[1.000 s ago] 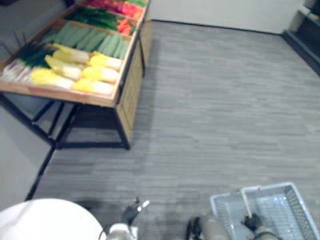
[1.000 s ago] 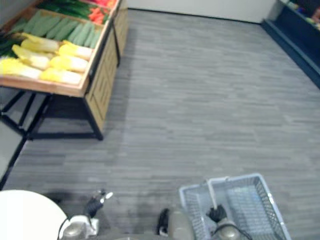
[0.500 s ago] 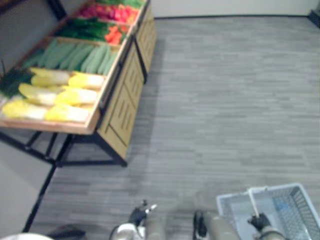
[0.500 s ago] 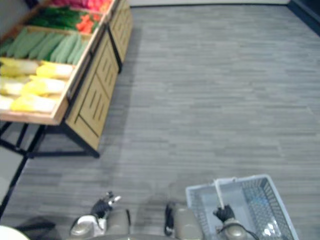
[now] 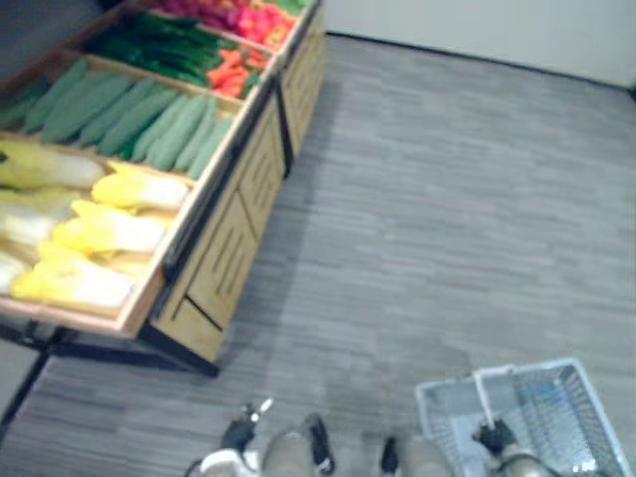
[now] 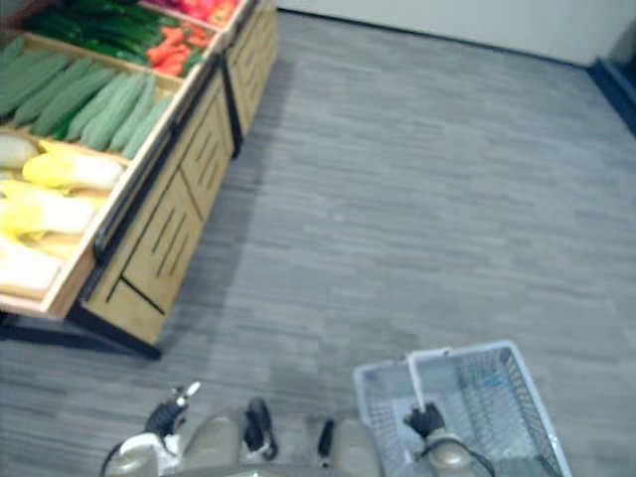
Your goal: Pick vegetable in the basket
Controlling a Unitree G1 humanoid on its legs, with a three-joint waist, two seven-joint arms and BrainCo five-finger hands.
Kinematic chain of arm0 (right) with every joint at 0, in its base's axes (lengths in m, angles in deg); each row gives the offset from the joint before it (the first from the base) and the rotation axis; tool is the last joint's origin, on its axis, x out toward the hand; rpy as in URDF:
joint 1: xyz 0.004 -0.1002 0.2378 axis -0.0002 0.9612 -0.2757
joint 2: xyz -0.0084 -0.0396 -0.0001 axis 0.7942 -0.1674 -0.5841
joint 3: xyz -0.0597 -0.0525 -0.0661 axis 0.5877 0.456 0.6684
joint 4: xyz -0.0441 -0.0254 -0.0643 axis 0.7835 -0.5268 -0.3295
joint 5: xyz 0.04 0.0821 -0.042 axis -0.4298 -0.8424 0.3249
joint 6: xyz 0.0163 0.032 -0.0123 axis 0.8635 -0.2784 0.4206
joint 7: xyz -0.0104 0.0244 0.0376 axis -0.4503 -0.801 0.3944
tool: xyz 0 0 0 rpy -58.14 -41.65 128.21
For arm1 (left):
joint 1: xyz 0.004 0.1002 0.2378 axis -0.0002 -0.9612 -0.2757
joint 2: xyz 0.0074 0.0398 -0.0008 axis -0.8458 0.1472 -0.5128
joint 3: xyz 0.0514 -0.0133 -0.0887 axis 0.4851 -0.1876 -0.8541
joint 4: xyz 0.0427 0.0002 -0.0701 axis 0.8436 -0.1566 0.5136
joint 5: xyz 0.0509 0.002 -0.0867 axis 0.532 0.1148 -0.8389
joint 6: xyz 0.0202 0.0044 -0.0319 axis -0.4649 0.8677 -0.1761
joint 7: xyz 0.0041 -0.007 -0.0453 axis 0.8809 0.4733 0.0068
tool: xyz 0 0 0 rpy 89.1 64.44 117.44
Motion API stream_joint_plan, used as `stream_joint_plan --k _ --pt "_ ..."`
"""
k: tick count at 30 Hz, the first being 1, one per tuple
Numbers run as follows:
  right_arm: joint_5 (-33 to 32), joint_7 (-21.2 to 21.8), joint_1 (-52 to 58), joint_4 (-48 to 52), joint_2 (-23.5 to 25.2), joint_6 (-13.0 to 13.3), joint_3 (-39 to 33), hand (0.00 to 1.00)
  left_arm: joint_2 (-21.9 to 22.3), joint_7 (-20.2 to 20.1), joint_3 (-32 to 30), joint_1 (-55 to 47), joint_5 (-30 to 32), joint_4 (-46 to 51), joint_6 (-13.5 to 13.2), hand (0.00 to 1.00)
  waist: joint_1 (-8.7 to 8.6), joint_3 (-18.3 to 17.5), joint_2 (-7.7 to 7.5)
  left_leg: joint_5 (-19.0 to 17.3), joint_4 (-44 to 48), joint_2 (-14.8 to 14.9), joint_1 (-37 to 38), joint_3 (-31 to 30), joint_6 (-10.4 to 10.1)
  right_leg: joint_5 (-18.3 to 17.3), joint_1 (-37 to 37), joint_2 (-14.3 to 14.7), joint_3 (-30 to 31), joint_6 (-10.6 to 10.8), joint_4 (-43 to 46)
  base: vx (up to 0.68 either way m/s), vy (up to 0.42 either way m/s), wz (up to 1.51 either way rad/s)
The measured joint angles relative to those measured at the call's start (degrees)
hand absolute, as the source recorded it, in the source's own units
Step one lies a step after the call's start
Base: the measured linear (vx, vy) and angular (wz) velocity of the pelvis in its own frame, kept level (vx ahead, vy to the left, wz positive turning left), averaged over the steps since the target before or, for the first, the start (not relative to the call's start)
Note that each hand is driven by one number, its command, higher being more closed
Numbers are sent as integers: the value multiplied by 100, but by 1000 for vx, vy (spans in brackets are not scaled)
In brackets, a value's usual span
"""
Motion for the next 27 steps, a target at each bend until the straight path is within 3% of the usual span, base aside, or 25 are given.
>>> stream_joint_plan --k 1,3,4,5,7,8,9,10,12,13,14,16,17,19,20,21,22,23,24,25,26,27 --pt "-44 -2 14 -9 0 63 38 100 2 -3 -4 12 2 0 0 0 -1 21 37 -1 -122 55 157 -125 -49 7 -9 98 -37 13 -601 510 -57 101" --pt "-94 -12 73 -21 20 218 116 100 -93 -31 44 145 1 -2 3 0 -99 37 68 48 -494 44 476 -770 -283 359 -126 285 269 437 -2993 513 -112 141" --pt "-96 -23 91 -24 23 229 98 100 -111 -45 86 226 -2 -7 21 0 -135 43 58 11 -444 2 488 -959 -373 507 -183 258 461 484 -3367 516 -195 161" --pt "-107 -48 124 -61 36 225 72 100 -128 -62 115 355 -10 -21 73 0 -130 75 1 -123 -271 -90 586 -1232 -592 718 -252 138 862 508 -3664 404 -209 143" --pt "-154 -47 122 -193 91 201 95 100 -163 -60 107 292 -14 -20 108 0 -83 67 -133 -379 36 -164 830 -1369 -927 801 -182 -33 1181 481 -3406 482 -376 147" --pt "-162 -43 171 -201 70 149 128 100 -198 -55 90 147 -25 31 96 0 -117 15 -132 -710 259 -134 901 -1427 -998 939 -168 -107 1158 303 -2958 571 -545 157" --pt "-165 -71 171 -235 -11 46 127 100 -169 -55 -10 62 -82 39 91 0 -124 -18 12 -990 529 98 982 -1485 -1102 899 -274 -48 1039 -59 -2306 588 -555 130" --pt "-160 -74 77 -229 -240 -65 159 100 -34 -87 -104 -7 -155 8 80 0 -53 -29 342 -814 1465 497 502 -1293 -1090 593 -201 152 825 -93 -2288 455 -449 77" --pt "-136 -37 -55 -186 -437 -109 142 100 144 -160 -139 -154 -190 -46 80 0 23 94 627 -540 2494 884 -124 -1112 -961 559 213 361 597 -146 -2670 382 -361 45" --pt "-65 -28 -121 -208 -606 -209 103 100 281 -266 -139 -248 -210 -186 82 0 67 130 669 -580 2502 734 -255 -723 -992 527 672 286 431 -203 -3011 357 -293 55" --pt "-58 -20 -120 -205 -608 -216 89 100 303 -279 -138 -281 -231 -184 78 0 61 132 664 -582 2425 674 -260 -611 -997 525 776 265 375 -207 -3080 334 -262 74" --pt "-33 1 -107 -209 -625 -322 -122 100 434 -308 -152 -442 -256 -126 -63 0 75 118 631 -493 1296 219 -281 229 -1011 499 1335 169 -28 -230 -3535 298 -226 76" --pt "-33 2 -115 -216 -624 -335 -189 100 475 -309 -176 -462 -256 -111 -91 0 73 115 640 -406 949 127 -303 520 -1006 475 1435 179 -170 -231 -3622 299 -170 80" --pt "3 71 -129 -279 -517 -342 -376 100 498 -362 -223 -465 -255 -104 -205 0 93 91 679 103 -68 63 -370 1486 -773 315 1666 417 -594 -296 -3715 320 -133 78" --pt "18 107 -139 -341 -500 -343 -398 100 501 -372 -281 -468 -255 -108 -202 0 113 87 679 155 -203 72 -356 1609 -698 201 1706 479 -657 -272 -3660 297 -89 58" --pt "63 137 -171 -453 -451 -365 -473 100 498 -395 -410 -478 -255 -106 -192 0 185 52 598 247 -285 39 -342 1627 -219 -182 1695 451 -768 -100 -3334 357 -62 45" --pt "143 183 -187 -599 -373 -409 -542 100 466 -367 -510 -528 -251 -106 -179 0 199 -116 404 269 -264 -107 -337 1610 150 -510 1632 227 -855 154 -2778 379 -43 48" --pt "144 211 -221 -663 -375 -431 -548 100 479 -341 -552 -552 -248 -105 -172 0 207 -151 336 252 -273 -192 -295 1546 264 -544 1457 49 -834 214 -2240 417 -33 52" --pt "143 253 -286 -762 -388 -492 -591 100 417 -266 -590 -562 -244 -84 -182 0 218 -178 181 169 -298 -349 -210 1413 349 -340 897 -371 -576 483 -760 298 -19 51" --pt "154 284 -329 -846 -394 -517 -638 100 386 -216 -582 -554 -250 -89 -182 0 181 -172 169 144 -279 -383 -166 1266 355 -260 629 -542 -443 578 -137 381 -43 93" --pt "193 387 -350 -899 -340 -536 -790 100 322 -125 -562 -524 -253 -74 -184 0 83 -178 154 127 -309 -421 -33 939 344 -306 411 -682 -297 510 308 402 -61 135" --pt "186 399 -256 -899 -275 -541 -799 100 249 -45 -559 -515 -278 23 -190 0 39 -170 172 153 -419 -432 165 620 303 -303 357 -669 -196 519 184 403 -70 143"
